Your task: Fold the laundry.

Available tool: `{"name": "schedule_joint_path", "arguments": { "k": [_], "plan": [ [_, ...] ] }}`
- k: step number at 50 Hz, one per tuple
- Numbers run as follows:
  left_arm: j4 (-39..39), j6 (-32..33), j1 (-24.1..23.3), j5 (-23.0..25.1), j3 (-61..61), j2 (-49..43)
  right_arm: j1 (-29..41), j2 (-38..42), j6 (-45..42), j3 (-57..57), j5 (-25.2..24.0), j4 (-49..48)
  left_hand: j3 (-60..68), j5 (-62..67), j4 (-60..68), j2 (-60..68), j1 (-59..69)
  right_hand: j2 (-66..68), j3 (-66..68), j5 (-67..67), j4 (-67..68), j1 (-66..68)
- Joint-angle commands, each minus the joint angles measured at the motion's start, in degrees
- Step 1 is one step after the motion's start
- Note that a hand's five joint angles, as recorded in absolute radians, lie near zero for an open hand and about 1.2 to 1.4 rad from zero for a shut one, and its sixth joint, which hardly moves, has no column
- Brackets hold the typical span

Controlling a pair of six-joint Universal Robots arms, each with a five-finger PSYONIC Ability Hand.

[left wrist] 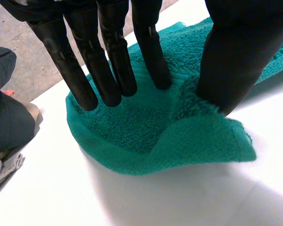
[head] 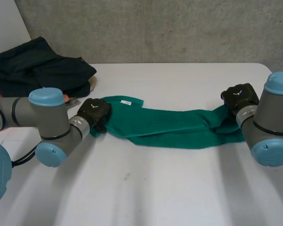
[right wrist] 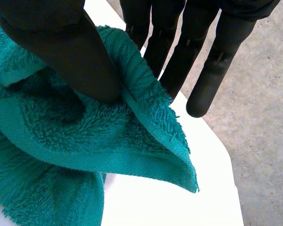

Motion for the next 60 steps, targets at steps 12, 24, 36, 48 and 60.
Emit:
{"name": "schedule_joint_path", "arguments": {
  "k": [12,24,36,48,60],
  "plan": [
    [-0.7,1.9,-0.1,-5.5,2.2,13.5,-0.7,-6.9,-5.8,-1.6,0.3,4.6,30.8,31.4,30.5,30.5,30.7,12.8,12.1,12.4,11.5,16.9],
    [-10.5,0.8,0.9,-5.5,-3.2,35.6,-1.7,-23.7,-18.3,-5.9,-3.3,30.4,30.8,31.4,30.5,30.5,30.7,12.8,12.1,12.4,11.5,16.9],
    [-23.4,1.3,0.9,-6.0,-4.1,33.5,-10.2,-24.6,-21.0,-5.0,-11.3,40.3,30.8,31.4,30.5,30.5,30.7,12.8,12.1,12.4,11.5,16.9],
    [-2.1,4.8,1.0,-5.6,14.2,16.1,-9.3,-8.6,-14.1,-20.4,-5.5,23.5,30.8,31.4,30.5,30.5,30.7,12.8,12.1,12.4,11.5,16.9],
    [32.2,-0.2,1.1,-6.0,21.4,15.5,-7.1,-12.3,0.8,-21.2,-0.2,-23.0,30.8,31.4,30.5,30.5,30.7,12.8,12.1,12.4,11.5,16.9]
  ]
}}
